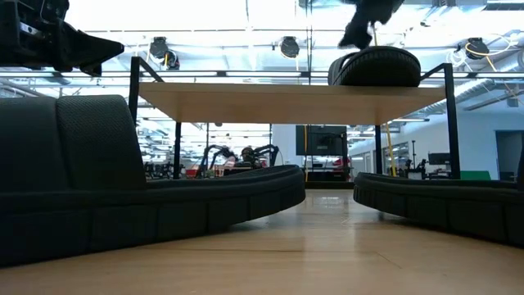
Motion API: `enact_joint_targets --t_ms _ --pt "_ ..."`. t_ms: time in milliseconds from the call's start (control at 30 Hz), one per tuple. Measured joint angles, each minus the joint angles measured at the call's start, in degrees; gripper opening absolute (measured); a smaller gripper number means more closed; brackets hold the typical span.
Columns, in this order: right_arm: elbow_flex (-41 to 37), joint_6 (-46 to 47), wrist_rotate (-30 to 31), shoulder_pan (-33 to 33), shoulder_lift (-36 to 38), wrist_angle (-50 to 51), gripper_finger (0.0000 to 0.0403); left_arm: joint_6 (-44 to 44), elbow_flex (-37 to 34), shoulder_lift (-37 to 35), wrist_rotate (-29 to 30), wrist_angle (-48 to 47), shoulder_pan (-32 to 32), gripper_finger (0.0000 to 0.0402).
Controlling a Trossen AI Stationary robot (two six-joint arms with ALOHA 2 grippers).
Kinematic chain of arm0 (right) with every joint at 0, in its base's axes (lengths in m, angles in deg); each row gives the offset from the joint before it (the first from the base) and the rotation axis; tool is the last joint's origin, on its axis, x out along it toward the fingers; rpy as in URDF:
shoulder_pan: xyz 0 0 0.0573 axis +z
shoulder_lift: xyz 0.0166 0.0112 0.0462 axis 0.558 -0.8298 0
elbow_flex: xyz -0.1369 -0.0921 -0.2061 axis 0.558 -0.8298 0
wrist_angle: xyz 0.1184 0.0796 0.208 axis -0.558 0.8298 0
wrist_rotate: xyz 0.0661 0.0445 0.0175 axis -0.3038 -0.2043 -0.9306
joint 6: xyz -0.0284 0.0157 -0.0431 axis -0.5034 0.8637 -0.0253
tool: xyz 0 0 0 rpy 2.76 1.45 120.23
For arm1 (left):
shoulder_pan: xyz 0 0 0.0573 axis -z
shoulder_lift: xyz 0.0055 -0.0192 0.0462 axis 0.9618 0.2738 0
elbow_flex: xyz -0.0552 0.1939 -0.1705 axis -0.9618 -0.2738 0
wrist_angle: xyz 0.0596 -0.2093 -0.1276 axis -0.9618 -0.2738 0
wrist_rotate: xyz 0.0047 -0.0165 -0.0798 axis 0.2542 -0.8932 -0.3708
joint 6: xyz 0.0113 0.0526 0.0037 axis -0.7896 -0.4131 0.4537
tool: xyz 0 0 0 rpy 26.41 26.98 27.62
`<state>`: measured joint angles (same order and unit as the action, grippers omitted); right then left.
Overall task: Pick and place slides into the shelf
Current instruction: Put the left black slide on the shelf
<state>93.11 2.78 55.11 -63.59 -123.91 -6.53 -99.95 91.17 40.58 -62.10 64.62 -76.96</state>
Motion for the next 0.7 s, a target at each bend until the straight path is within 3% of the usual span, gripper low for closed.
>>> enact_joint_targets --t_ms 133,267,433,700 --pt "0.0 1.0 -4.9 3.6 5.2 -2.5 0.0193 0.0 0.0 0.0 0.3 0.0 0.0 0.0033" --pt "-2.1 0.6 0.2 9.7 10.6 -4.5 0.0126 -0.1 0.0 0.0 1.6 0.0 0.0 0.0033" --pt "-14.4 1.8 2.5 15.4 19.9 -17.0 0.0016 -0.5 0.0 0.0 1.9 0.0 0.0 0.0033" --pt "-33.5 8.9 8.4 17.1 36.1 -31.9 0.0003 -0.2 0.0 0.0 1.9 0.0 0.0 0.0033"
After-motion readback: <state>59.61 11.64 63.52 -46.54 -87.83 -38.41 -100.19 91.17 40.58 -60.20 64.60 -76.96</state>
